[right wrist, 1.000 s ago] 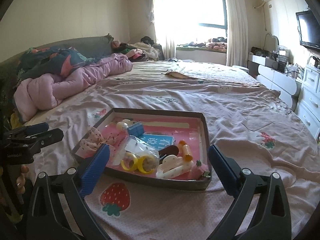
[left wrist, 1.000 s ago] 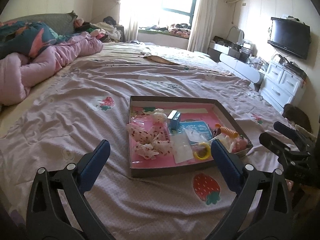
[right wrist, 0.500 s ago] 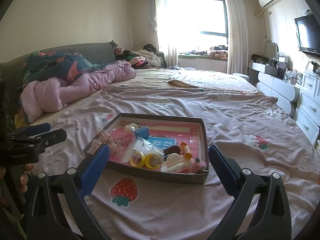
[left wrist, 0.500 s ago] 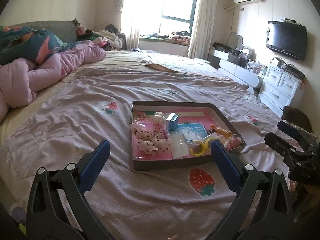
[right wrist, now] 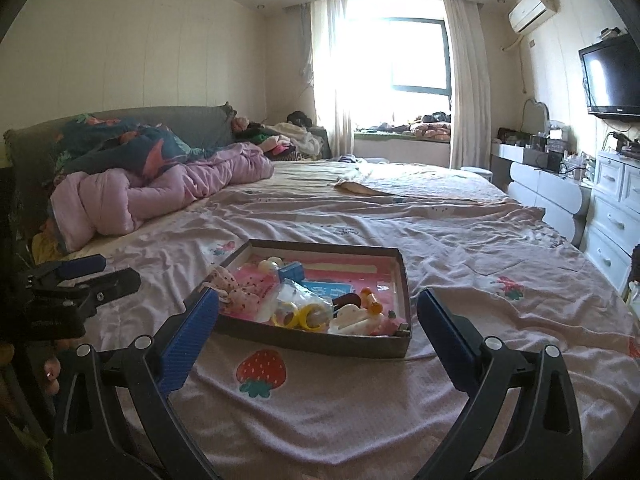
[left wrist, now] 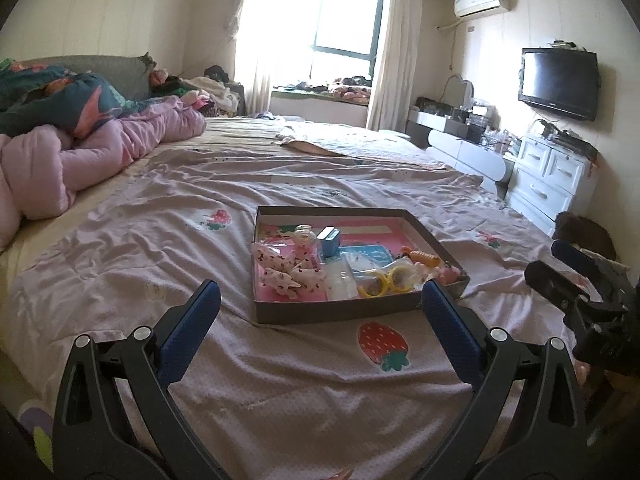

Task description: Organize jewelry

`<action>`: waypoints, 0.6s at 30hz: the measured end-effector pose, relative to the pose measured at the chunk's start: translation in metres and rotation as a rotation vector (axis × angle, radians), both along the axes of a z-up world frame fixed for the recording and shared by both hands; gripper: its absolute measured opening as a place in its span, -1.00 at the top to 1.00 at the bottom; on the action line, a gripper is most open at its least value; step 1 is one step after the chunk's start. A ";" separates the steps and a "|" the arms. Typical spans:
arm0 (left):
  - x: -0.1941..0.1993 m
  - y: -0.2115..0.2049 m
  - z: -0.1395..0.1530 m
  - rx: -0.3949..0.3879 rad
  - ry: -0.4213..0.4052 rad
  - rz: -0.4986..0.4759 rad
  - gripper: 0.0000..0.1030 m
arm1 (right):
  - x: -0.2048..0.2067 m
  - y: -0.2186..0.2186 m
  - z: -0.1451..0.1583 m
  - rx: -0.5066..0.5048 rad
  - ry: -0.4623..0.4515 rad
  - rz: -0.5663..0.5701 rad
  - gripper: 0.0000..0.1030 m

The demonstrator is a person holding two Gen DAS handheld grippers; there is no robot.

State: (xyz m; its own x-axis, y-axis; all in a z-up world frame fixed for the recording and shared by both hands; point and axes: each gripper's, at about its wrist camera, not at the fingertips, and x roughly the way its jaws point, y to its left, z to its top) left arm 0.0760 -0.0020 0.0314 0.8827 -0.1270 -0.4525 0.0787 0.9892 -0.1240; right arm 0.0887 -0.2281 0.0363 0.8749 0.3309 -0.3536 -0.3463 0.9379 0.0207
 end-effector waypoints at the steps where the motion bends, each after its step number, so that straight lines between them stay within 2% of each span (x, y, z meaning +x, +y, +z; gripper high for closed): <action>1: -0.002 0.000 0.000 0.005 -0.004 0.001 -0.78 | -0.003 -0.001 -0.001 0.002 -0.002 -0.002 -0.87; 18: -0.025 0.000 -0.006 0.015 -0.032 0.001 -0.78 | -0.035 -0.012 -0.013 0.002 -0.039 -0.048 -0.87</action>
State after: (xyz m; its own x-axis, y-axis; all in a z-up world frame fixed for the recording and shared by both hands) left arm 0.0505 -0.0024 0.0258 0.8967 -0.1195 -0.4262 0.0811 0.9909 -0.1071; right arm 0.0533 -0.2406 0.0235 0.9028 0.2890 -0.3184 -0.3016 0.9534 0.0100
